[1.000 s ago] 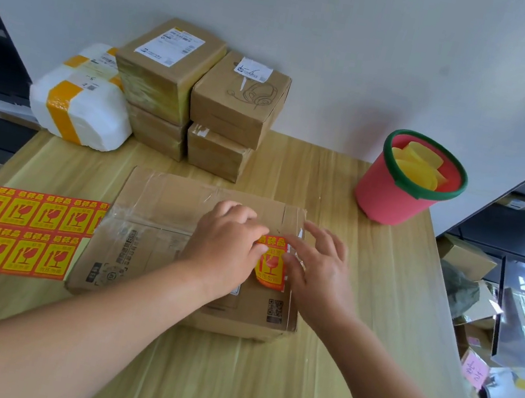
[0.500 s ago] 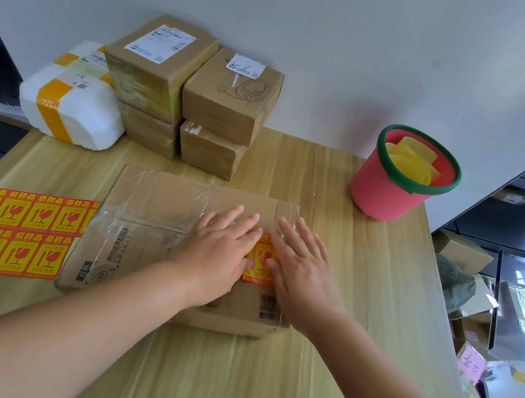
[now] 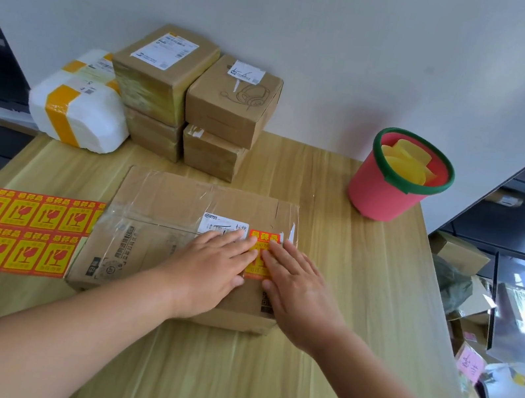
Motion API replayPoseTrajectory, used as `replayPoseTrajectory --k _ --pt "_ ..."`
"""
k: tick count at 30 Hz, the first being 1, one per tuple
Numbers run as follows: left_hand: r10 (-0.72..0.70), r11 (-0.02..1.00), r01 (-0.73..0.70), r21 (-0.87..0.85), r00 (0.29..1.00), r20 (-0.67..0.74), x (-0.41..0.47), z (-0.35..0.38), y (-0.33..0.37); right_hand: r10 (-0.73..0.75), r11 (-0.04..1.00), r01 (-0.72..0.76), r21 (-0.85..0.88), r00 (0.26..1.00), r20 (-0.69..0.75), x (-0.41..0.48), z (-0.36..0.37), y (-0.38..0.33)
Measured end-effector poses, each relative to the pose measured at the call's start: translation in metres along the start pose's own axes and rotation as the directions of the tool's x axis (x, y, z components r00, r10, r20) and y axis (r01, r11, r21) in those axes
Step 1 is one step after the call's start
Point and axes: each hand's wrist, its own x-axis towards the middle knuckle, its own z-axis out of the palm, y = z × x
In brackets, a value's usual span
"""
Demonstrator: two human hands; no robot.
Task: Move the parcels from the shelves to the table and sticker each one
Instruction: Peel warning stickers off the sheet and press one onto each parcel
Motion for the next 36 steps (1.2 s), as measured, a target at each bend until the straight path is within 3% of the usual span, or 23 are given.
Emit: replayPoseTrajectory --k 6,12,18,36 --pt "0.095 0.995 -0.094 0.04 0.995 -0.028 -0.01 -0.002 0.003 -0.023 0.996 0.016 -0.093 0.997 -0.075 -0.013 -0.002 -0.003" --pt "0.107 0.991 -0.108 0.075 0.994 0.029 -0.02 0.007 0.003 -0.046 0.977 0.037 -0.208 0.998 -0.038 -0.026 0.009 -0.004" --pt "0.116 0.986 -0.121 0.113 0.992 0.051 -0.03 0.009 0.003 -0.07 0.973 0.06 -0.221 0.997 -0.039 -0.037 0.009 -0.007" --pt "0.02 0.988 -0.028 0.15 0.998 0.055 -0.04 0.018 -0.004 0.069 0.981 -0.069 -0.183 0.998 -0.005 -0.037 0.009 -0.01"
